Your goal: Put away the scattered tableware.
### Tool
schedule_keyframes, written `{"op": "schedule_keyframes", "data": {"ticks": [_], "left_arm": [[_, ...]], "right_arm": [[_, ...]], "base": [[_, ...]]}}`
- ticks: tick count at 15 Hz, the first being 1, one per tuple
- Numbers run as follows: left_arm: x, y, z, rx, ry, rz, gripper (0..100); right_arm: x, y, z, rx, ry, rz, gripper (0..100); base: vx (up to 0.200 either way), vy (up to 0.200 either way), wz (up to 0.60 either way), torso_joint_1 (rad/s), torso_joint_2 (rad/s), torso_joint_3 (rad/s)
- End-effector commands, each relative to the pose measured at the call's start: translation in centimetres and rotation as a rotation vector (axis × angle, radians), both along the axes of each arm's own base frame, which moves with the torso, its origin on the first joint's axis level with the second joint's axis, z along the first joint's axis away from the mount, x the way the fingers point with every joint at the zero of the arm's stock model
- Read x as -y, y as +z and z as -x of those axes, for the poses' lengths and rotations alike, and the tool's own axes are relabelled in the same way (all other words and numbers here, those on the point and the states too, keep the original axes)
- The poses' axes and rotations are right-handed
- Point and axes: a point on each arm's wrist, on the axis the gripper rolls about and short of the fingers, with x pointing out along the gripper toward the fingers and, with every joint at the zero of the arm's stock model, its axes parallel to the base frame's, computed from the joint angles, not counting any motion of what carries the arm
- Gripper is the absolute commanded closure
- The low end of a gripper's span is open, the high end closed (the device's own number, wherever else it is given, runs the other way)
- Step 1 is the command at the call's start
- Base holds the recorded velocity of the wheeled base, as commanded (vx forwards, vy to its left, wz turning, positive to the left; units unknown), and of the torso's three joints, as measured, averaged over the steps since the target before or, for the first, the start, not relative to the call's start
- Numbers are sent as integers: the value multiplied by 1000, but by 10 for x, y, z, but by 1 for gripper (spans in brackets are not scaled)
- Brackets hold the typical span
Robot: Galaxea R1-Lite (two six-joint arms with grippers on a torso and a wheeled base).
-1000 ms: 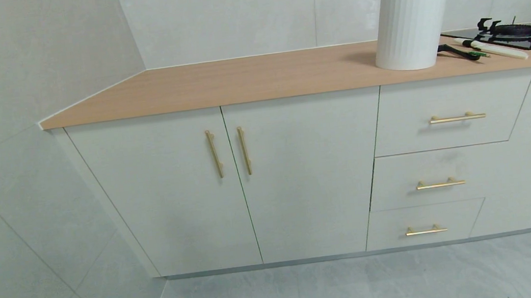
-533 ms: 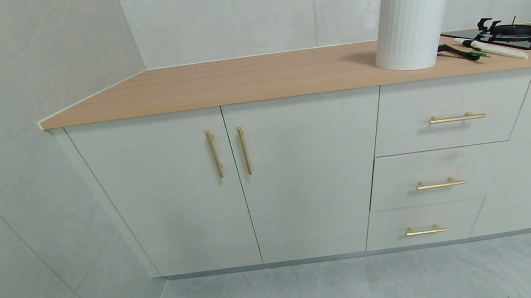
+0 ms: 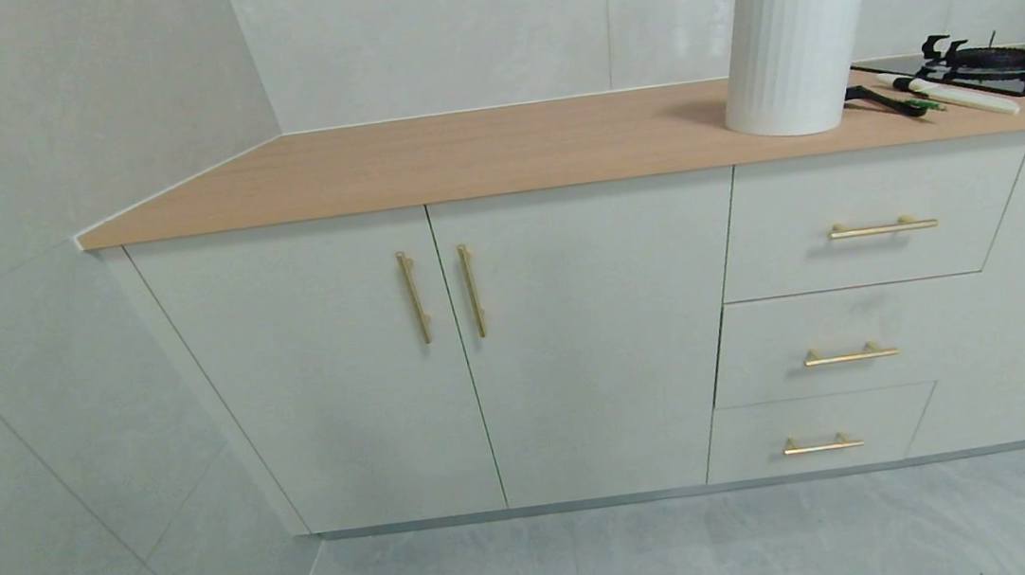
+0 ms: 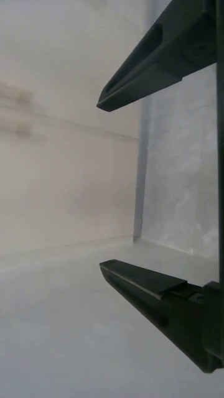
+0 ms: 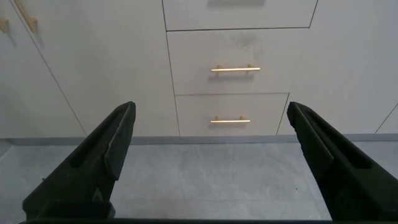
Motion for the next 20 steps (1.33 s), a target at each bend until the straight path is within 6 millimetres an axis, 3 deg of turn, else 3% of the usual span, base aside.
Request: {"op": "schedule_keyframes", "data": {"ticks": [1, 8, 18, 20], "left_arm": [[1, -4, -2, -24, -52, -53, 0], [1, -4, -2, -19, -56, 1, 0], [1, -4, -1, -18, -54, 1, 0], [1, -4, -1, -17, -54, 12, 0]], "right_arm": [[0, 0, 0, -3, 1, 0, 0], [0, 0, 0, -3, 1, 0, 0], [0, 0, 0, -3, 1, 0, 0], [0, 0, 0, -3, 1, 0, 0]], "base": [[0, 0, 0, 0, 0, 0], [0, 0, 0, 0, 0, 0], [0, -200, 0, 0, 3, 3], [0, 0, 0, 0, 0, 0]]}}
